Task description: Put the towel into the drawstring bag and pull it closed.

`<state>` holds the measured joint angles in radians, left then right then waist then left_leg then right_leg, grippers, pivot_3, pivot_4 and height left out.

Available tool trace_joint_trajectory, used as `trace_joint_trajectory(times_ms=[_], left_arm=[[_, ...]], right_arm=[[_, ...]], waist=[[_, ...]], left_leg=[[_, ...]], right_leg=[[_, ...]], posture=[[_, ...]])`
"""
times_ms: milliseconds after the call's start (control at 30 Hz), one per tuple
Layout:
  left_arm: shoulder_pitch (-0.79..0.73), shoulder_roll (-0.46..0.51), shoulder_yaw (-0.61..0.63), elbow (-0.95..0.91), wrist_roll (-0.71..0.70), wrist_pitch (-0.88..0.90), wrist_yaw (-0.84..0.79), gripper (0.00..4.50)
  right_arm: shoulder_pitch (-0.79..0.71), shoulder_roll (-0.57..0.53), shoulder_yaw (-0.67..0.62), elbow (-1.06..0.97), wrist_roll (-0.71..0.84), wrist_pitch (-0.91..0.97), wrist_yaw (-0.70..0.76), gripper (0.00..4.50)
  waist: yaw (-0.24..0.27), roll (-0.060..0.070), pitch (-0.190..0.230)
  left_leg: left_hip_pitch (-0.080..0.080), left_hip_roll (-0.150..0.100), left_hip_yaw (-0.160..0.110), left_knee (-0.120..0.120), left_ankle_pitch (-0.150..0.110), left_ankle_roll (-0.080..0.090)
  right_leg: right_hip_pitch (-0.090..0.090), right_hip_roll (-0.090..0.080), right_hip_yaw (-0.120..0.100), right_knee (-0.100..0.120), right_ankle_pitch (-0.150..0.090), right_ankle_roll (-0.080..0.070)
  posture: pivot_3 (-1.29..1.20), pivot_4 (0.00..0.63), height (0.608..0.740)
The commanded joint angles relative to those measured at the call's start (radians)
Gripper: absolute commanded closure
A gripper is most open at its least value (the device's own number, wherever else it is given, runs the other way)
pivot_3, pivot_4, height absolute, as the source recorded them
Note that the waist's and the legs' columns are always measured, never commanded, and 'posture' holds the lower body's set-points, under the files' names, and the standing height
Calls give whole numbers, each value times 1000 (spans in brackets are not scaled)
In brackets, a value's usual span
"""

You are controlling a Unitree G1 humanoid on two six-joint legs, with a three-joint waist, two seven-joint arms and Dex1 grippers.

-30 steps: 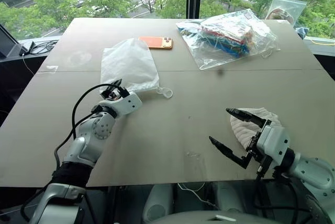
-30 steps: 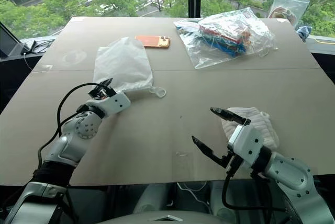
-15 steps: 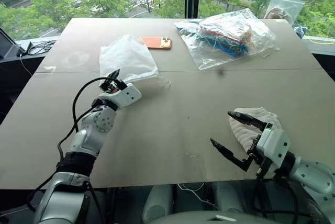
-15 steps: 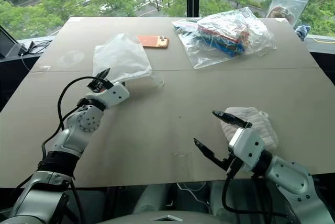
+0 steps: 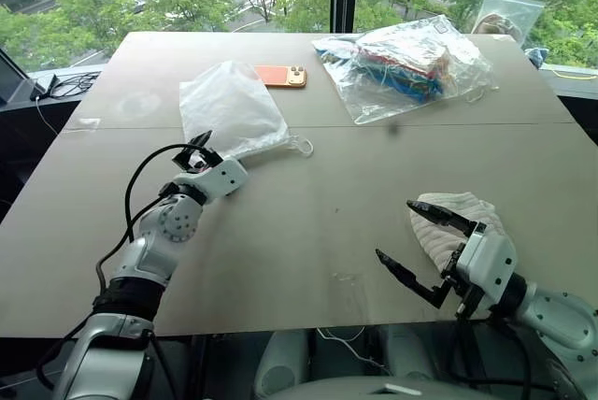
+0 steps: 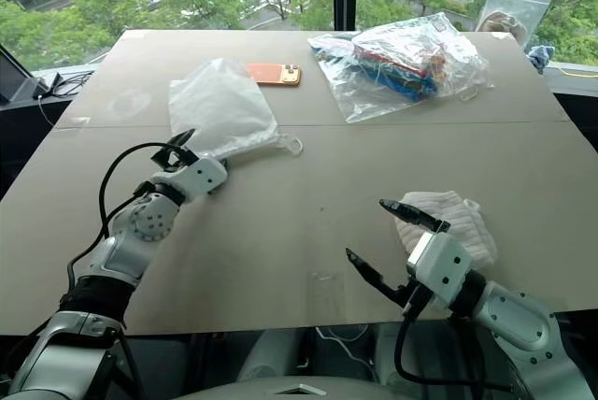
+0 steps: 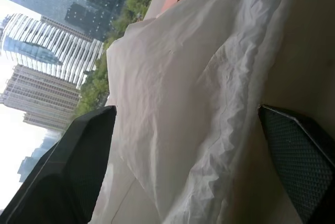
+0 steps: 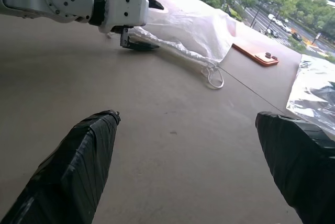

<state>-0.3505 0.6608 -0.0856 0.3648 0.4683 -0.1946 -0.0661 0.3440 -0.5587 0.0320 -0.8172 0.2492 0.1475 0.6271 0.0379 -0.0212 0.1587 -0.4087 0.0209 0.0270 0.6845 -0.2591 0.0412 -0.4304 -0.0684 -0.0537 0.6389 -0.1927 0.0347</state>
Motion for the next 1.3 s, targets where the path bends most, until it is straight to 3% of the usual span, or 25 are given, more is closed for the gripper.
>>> trace_joint_trajectory(times_ms=[33,400,700,800,967,1000,1033,1067,1133,1300], left_arm=[[-35,1,5,16,26,-7,52,37],[-86,-19,-11,77,63,-1,103,37],[-299,-100,-119,362,139,27,163,37],[-376,-124,-137,468,123,19,133,807],[-432,-137,-84,529,-5,40,-55,3231],[-439,-138,-55,523,-53,62,-109,3669],[-443,-145,-17,504,-122,89,-185,3813],[-449,-152,23,471,-202,141,-282,4453],[-460,-152,78,400,-314,248,-423,4481],[-461,-100,169,125,-593,700,-745,4481]], right_arm=[[-6,-3,-3,-43,8,-13,-1,0],[12,-5,-11,-54,10,-11,-3,0],[1,-5,0,-35,0,-8,-2,0],[-2,-8,-4,-38,0,16,-8,0],[7,-21,-28,-69,-25,112,-53,0],[10,-18,-40,-82,-24,150,-75,0],[11,-14,-56,-93,-15,186,-95,0],[10,-14,-78,-96,4,219,-103,0],[7,-17,-141,-86,87,269,-88,0],[-7,-37,-311,-25,102,344,-119,0]], waist=[[0,0,0],[0,0,0],[2,-1,-1],[2,-2,-1],[2,-1,-1],[2,-1,-1],[2,-1,-1],[2,-1,-1],[2,-2,-1],[-6,-5,1]], left_leg=[[0,0,0,0,0,0],[0,0,0,0,0,0],[0,-2,0,1,0,0],[0,-2,3,1,0,0],[0,-2,5,1,0,0],[0,-2,5,1,0,0],[0,-2,5,1,0,0],[0,-2,5,1,0,0],[-1,-2,5,2,0,0],[-5,-2,4,4,0,0]], right_leg=[[0,0,0,0,0,0],[0,0,0,0,0,0],[1,0,0,0,2,4],[1,0,-1,0,2,4],[1,0,-1,0,2,4],[1,0,-1,1,2,4],[1,0,-1,1,2,4],[1,0,-1,1,2,4],[1,-1,-1,1,1,2],[-1,-1,-1,1,1,0]], posture=[[0,150,740],[0,150,740],[0,150,740],[0,150,740],[0,150,740],[0,150,740],[0,150,740],[0,150,740],[0,150,740],[0,150,740]])
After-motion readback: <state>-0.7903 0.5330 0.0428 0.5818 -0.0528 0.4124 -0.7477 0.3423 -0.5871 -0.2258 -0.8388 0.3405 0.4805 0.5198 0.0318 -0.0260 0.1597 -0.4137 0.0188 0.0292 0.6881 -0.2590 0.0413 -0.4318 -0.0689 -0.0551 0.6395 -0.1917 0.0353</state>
